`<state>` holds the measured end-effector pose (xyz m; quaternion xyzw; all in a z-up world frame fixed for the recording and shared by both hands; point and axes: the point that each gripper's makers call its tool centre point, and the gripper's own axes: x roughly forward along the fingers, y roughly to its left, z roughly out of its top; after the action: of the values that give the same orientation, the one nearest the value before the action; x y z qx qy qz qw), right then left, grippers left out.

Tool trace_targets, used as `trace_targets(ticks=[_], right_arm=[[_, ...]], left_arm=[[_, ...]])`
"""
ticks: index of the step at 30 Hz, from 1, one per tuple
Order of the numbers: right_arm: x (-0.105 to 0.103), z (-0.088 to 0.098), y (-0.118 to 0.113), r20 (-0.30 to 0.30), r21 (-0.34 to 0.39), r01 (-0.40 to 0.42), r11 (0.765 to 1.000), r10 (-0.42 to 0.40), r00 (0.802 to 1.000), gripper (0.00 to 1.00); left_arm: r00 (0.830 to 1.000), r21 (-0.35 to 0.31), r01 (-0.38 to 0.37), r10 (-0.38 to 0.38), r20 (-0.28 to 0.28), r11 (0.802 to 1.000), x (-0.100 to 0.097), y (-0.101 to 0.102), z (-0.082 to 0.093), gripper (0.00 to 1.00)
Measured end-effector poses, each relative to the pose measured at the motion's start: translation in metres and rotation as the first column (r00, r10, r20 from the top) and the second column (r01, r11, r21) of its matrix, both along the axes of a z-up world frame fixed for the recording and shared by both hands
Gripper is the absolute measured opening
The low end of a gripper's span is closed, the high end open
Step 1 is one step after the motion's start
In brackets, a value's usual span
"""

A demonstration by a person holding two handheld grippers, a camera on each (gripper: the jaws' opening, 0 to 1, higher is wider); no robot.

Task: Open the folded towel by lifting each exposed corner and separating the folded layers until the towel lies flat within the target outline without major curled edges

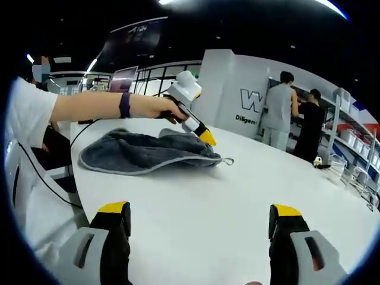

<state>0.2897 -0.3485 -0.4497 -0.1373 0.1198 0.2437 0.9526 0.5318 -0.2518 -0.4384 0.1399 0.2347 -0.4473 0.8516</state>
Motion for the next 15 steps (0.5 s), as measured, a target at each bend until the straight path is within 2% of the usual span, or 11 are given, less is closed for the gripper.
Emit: trace_targets(ticks=[2, 6, 8, 12, 15], right_arm=[[0.0, 0.0, 0.0, -0.002, -0.001, 0.001, 1.0, -0.001, 1.0, 0.99], [0.001, 0.0, 0.0, -0.003, -0.002, 0.0, 1.0, 0.0, 1.0, 0.99], [0.001, 0.0, 0.0, -0.002, -0.002, -0.001, 1.0, 0.001, 1.0, 0.99], [0.001, -0.001, 0.0, -0.005, -0.006, -0.004, 1.0, 0.004, 1.0, 0.99], [0.001, -0.002, 0.0, -0.004, -0.005, -0.005, 1.0, 0.005, 1.0, 0.99]], left_arm=[[1.0, 0.023, -0.003, 0.003, 0.005, 1.0, -0.001, 0.003, -0.003, 0.35], [1.0, 0.034, 0.012, -0.011, -0.024, 0.999, -0.005, -0.001, -0.011, 0.34], [0.999, 0.072, 0.032, -0.031, -0.024, 0.997, -0.007, -0.005, -0.019, 0.34], [0.997, 0.156, 0.058, -0.063, 0.031, 0.986, -0.007, -0.008, -0.025, 0.32], [0.996, 0.166, 0.072, -0.08, 0.042, 0.983, -0.013, -0.013, -0.023, 0.25]])
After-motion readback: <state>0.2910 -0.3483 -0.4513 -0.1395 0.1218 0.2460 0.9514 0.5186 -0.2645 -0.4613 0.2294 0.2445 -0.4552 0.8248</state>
